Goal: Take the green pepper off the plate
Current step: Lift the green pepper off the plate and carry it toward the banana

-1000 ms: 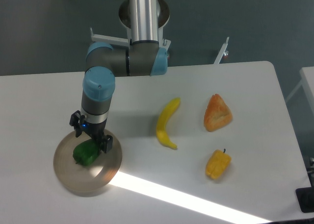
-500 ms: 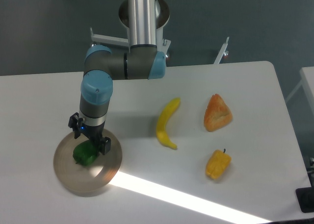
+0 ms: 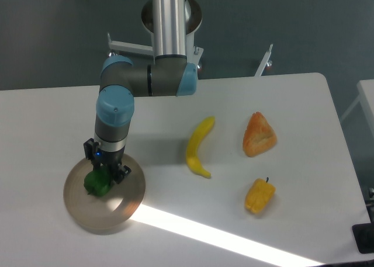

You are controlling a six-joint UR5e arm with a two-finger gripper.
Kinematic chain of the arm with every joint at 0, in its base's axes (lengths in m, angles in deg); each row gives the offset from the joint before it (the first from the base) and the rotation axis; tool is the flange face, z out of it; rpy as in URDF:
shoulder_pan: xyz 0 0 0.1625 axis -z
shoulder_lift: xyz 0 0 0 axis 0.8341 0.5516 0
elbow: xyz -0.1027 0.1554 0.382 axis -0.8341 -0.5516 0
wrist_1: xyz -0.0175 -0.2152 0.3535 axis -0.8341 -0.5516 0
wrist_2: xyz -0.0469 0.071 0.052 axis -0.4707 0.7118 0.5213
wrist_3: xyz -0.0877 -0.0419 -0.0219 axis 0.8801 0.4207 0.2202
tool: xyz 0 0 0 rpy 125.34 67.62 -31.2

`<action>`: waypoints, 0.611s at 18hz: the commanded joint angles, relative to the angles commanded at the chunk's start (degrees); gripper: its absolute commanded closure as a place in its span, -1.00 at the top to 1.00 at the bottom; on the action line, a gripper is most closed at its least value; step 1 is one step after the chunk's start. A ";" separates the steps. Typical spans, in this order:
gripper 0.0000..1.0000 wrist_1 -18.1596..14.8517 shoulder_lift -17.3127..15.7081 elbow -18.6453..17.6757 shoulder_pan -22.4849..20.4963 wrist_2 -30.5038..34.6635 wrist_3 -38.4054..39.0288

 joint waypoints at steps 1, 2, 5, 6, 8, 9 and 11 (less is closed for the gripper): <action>-0.35 -0.09 -0.09 0.35 0.00 0.00 -0.09; -0.35 -0.26 -0.18 0.70 -0.17 0.09 -0.09; -0.35 -2.45 -1.31 5.00 -2.36 1.05 -0.09; -0.35 -4.46 -2.02 6.14 -3.77 1.40 -0.26; -0.35 -7.72 -2.81 8.08 -6.67 2.28 -2.45; -0.35 -8.52 -3.08 9.22 -8.42 2.81 -6.38; -0.35 -9.66 -4.39 10.28 -11.85 3.77 -10.70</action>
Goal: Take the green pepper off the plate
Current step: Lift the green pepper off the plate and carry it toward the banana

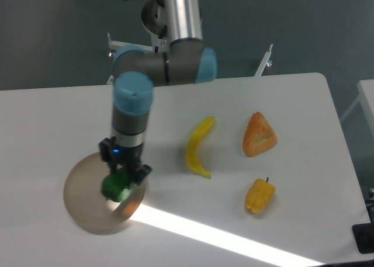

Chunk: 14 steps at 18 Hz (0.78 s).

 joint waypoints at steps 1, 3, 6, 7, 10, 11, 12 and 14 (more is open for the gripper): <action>-0.35 -1.40 -0.36 0.87 -1.67 0.35 -1.85; -0.35 -4.48 -0.36 2.90 -3.96 0.36 -6.06; -0.35 -5.54 0.08 4.22 -6.51 0.97 -11.43; -0.35 -5.55 0.08 4.48 -7.91 1.84 -12.84; -0.35 -5.63 1.48 6.24 -9.25 2.20 -14.34; -0.35 -5.55 1.83 6.77 -9.33 2.55 -14.52; -0.35 -5.55 2.36 7.38 -9.86 2.90 -14.87; -0.35 -5.55 2.54 7.65 -10.39 2.90 -15.75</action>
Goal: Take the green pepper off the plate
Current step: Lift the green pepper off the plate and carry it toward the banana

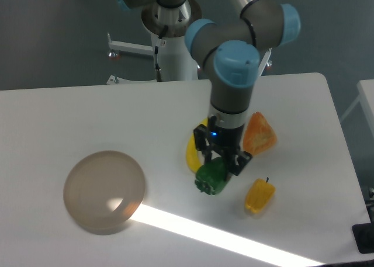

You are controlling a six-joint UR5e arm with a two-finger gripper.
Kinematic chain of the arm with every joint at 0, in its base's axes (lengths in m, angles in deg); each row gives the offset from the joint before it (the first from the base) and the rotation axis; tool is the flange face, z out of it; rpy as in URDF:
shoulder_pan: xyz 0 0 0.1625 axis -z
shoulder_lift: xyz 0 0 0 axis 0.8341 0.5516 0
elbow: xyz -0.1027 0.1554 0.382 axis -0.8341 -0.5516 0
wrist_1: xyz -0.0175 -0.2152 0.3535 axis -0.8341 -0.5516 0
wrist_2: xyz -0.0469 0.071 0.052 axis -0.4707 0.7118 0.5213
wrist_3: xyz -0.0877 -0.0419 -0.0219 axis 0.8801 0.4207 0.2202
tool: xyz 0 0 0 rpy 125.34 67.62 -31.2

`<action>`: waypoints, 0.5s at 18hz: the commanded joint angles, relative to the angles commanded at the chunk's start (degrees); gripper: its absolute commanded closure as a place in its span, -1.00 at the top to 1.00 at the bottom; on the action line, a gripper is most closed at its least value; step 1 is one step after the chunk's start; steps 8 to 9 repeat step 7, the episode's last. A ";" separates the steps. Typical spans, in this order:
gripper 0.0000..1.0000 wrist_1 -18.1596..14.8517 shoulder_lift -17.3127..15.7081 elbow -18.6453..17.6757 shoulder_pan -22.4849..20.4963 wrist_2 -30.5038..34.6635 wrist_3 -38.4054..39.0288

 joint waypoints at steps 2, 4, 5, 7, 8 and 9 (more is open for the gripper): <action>-0.35 0.00 0.18 0.18 -0.09 0.44 0.00; -0.35 0.17 0.09 -0.17 -0.09 0.53 0.00; -0.34 0.09 0.09 -0.09 -0.18 0.88 -0.09; -0.34 0.09 0.09 -0.17 -0.35 1.23 -0.09; -0.34 0.09 0.09 -0.17 -0.35 1.23 -0.09; -0.34 0.09 0.09 -0.17 -0.35 1.23 -0.09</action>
